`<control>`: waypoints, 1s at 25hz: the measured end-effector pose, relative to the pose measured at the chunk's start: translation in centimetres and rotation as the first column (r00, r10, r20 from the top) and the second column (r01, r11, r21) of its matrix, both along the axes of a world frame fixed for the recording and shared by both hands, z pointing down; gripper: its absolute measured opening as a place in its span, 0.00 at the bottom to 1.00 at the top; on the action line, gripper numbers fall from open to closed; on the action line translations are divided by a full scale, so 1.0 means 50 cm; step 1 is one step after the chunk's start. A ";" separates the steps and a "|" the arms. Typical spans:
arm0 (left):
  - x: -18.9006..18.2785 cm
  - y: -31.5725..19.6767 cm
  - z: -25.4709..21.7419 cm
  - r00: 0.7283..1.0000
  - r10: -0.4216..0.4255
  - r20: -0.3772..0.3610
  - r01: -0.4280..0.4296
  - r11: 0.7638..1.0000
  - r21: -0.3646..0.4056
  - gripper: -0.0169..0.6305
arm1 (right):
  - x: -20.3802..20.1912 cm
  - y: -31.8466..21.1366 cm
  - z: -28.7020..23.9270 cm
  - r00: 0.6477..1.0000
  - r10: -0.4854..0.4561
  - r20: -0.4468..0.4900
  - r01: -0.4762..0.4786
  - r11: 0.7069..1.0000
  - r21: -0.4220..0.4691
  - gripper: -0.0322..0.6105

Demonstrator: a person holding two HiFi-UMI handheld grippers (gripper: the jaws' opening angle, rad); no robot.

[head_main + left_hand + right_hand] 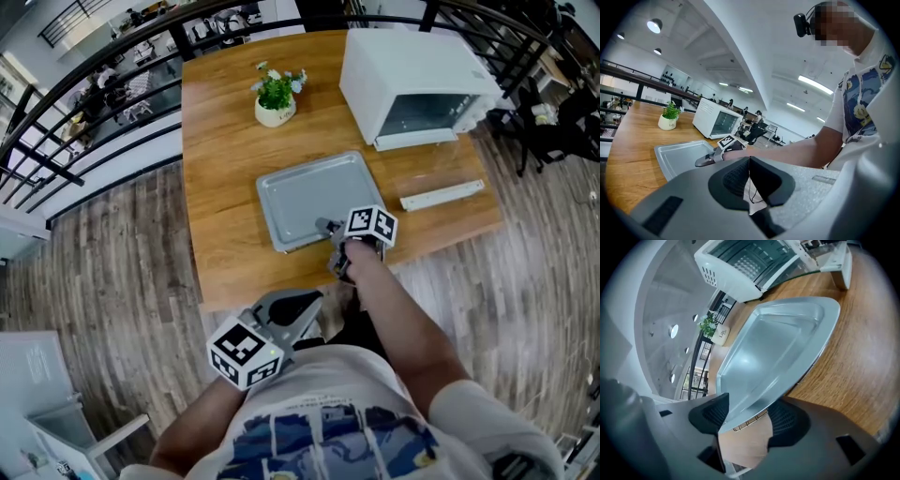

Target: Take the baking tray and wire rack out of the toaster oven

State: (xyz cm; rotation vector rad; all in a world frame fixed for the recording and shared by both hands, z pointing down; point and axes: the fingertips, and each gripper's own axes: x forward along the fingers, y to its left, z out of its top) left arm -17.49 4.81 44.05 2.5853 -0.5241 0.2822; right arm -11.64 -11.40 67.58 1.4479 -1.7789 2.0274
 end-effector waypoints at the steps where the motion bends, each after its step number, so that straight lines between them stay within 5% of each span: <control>1: 0.000 0.001 -0.001 1.000 0.000 0.002 0.000 1.000 0.005 0.03 | -0.002 0.002 0.000 1.000 -0.025 -0.009 0.025 1.000 -0.002 0.46; 17: -0.011 0.008 -0.007 1.000 -0.008 -0.010 0.008 1.000 0.017 0.03 | -0.022 0.055 -0.002 0.933 -0.332 -0.141 0.327 0.943 -0.060 0.53; 25: -0.005 0.019 -0.004 1.000 0.004 0.004 -0.004 0.999 0.035 0.03 | 0.001 0.077 -0.002 0.934 -0.324 -0.149 0.320 0.946 -0.052 0.53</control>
